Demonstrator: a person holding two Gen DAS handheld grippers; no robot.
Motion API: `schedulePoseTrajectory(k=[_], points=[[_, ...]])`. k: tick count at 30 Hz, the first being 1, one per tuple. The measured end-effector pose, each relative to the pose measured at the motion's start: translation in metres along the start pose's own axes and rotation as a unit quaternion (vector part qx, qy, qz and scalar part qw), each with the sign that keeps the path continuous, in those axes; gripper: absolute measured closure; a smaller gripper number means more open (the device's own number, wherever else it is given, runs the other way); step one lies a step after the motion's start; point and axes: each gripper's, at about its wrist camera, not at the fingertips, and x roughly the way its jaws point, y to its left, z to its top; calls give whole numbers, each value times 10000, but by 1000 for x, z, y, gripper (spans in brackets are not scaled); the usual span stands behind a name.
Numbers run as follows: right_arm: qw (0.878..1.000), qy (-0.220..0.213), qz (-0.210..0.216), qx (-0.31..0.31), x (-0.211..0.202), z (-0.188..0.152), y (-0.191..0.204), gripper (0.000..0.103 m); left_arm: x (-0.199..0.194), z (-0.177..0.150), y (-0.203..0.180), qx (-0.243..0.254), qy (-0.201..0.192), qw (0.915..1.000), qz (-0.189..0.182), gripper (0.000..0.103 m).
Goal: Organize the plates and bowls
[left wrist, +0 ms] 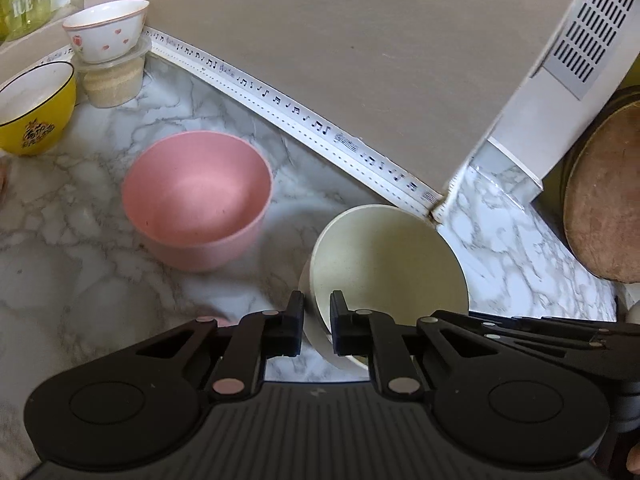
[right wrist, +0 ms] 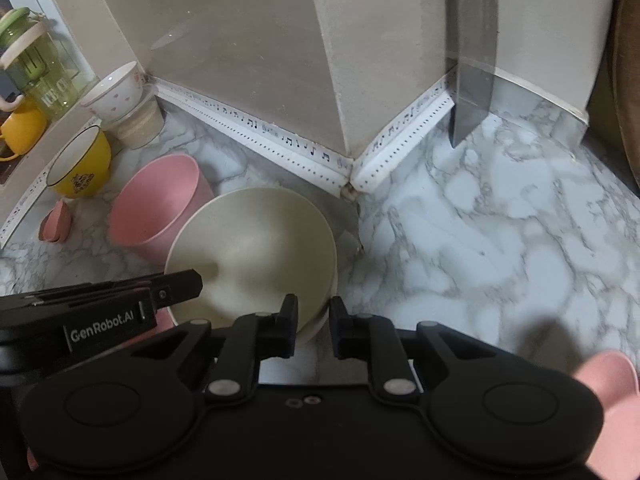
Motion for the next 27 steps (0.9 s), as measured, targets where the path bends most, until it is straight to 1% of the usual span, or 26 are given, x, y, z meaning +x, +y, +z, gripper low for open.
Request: schedulePoseTrajectory(k=[5, 8, 15, 27], points=[[9999, 47, 112, 19, -16, -13, -3, 86, -19, -15, -9, 183, -25, 9998, 60, 90], [9999, 82, 126, -30, -23, -24, -3, 86, -24, -25, -11, 178, 36, 9998, 73, 90], [9997, 142, 186, -80, -35, -46, -6, 86, -28, -51, -15, 134, 201, 9997, 108, 90], [9993, 247, 253, -82, -41, -68, -12, 86, -38, -73, -26, 199, 172, 9994, 206, 90]])
